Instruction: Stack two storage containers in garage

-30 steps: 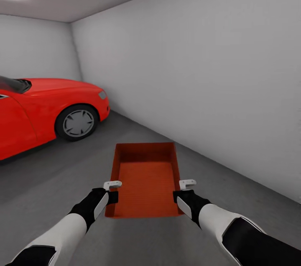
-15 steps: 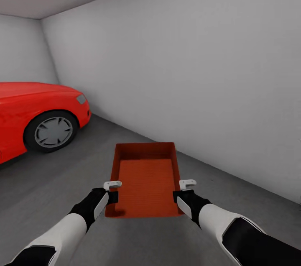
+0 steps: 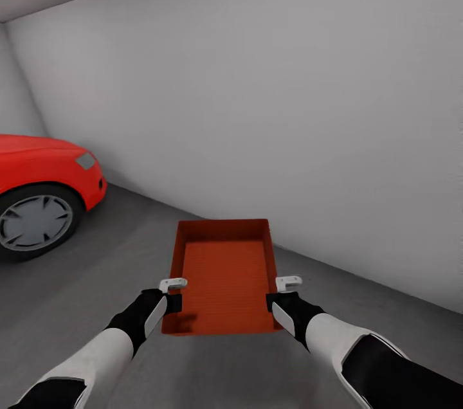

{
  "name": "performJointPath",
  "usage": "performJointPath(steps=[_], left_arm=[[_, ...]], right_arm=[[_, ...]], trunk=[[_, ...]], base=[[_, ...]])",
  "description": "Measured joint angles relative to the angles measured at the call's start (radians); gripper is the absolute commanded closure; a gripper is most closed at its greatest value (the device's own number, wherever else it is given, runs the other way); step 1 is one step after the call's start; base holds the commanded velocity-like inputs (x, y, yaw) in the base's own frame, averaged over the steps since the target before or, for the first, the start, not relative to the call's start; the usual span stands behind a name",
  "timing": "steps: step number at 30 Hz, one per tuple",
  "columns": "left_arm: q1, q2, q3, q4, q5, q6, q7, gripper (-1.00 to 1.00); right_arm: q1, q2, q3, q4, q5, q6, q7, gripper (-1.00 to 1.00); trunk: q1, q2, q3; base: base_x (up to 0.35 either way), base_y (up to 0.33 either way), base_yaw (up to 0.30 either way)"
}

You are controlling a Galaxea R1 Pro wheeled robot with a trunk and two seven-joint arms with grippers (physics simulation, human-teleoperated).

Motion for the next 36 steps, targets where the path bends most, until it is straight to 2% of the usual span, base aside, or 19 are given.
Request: performJointPath(steps=[36], left_arm=[[0.0,0.002,0.0,-0.008,-0.001,0.0,-0.001,1.0]], right_arm=[[0.0,-0.001,0.002,-0.009,-0.002,0.0,-0.005,1.0]], trunk=[[0.0,0.0,0.0]], base=[[0.306,0.0,-0.246]])
